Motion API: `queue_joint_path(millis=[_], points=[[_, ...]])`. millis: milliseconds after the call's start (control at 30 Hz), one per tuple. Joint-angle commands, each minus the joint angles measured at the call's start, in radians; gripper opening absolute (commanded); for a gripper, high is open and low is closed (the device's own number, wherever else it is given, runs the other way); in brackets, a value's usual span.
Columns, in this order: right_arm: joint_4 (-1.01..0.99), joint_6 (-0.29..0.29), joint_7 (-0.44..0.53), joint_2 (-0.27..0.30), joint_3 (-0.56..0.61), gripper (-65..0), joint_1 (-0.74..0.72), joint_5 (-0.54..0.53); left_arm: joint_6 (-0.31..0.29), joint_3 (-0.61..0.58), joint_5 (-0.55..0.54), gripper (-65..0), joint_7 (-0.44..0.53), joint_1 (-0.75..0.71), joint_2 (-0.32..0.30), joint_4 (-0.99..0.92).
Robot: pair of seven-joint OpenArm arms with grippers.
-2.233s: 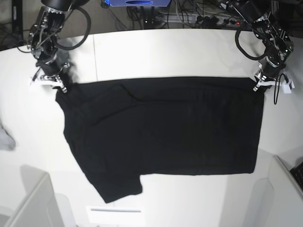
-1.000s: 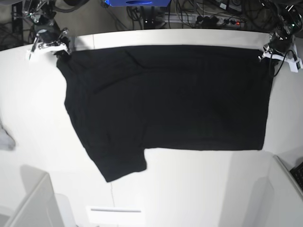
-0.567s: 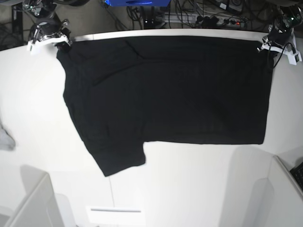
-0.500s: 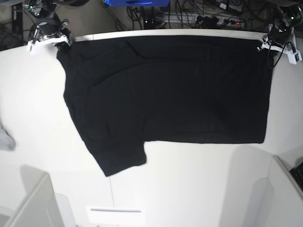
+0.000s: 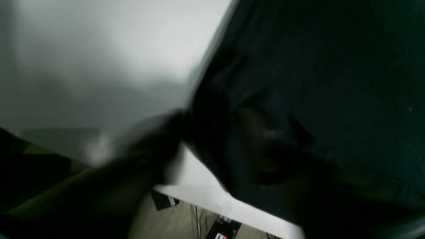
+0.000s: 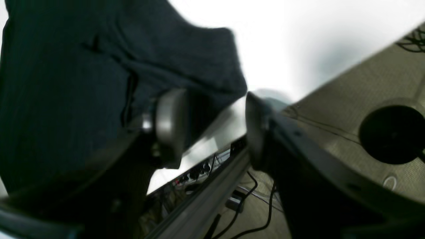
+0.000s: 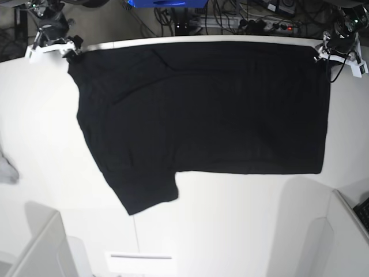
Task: Fold the T-shirt properly
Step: 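Lift and drag the shirt with both grippers to smooth it flat, then release the right gripper and grasp the hem corner below the sleeve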
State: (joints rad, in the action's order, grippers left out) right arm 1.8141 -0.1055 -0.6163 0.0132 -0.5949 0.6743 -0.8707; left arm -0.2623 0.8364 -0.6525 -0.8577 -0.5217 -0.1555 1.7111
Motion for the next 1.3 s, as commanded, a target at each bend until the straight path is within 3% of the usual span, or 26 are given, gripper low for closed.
queue_joint_path(millis=[0, 133, 367, 533, 567, 633, 700, 800, 1133, 1267], points=[[0.025, -0.009, 0.011, 0.009, -0.021, -36.6, 0.006, -0.011, -0.002, 0.01, -0.008, -21.2, 0.015, -0.01, -0.016, 0.019], [0.026, -0.009, -0.038, 0.009, -0.079, -36.6, -0.003, -0.011, -0.002, 0.039, -0.008, -10.0, 0.015, -0.01, -0.014, 0.02], [0.091, -0.015, -0.046, 0.011, -0.093, -36.6, -0.031, -0.011, -0.002, 0.214, -0.011, -10.0, 0.015, 0.002, 0.007, 0.185], [0.091, -0.015, -0.101, 0.049, -0.075, -36.5, -0.17, -0.003, -0.002, 0.22, -0.011, -10.5, 0.015, 0.064, 0.007, 0.249], [0.088, -0.015, -0.133, 0.067, -0.061, -36.5, -0.209, -0.002, -0.002, 0.22, -0.01, -12.2, 0.013, 0.077, 0.007, 0.243], [0.077, -0.015, -0.184, 0.101, -0.026, -36.5, -0.278, -0.002, -0.002, 0.202, -0.008, -21.7, 0.013, 0.1, 0.006, 0.24], [0.054, -0.015, -0.202, 0.116, 0.014, -36.5, -0.339, -0.002, -0.002, 0.172, -0.008, -36.5, 0.013, 0.102, 0.003, 0.24], [-0.007, -0.015, -0.208, 0.153, 0.076, -36.5, -0.443, 0.0, -0.002, 0.12, 0.0, -64.0, 0.013, 0.124, 0.003, 0.24], [-0.343, -0.013, -0.202, 0.271, 0.261, -36.5, -0.767, 0.0, -0.001, 0.085, 0.001, -65.0, 0.013, 0.137, 0.001, 0.237], [-0.459, -0.013, -0.195, 0.293, 0.323, -36.5, -0.861, 0.0, -0.001, 0.093, 0.001, -65.0, 0.013, 0.131, 0.001, 0.237]])
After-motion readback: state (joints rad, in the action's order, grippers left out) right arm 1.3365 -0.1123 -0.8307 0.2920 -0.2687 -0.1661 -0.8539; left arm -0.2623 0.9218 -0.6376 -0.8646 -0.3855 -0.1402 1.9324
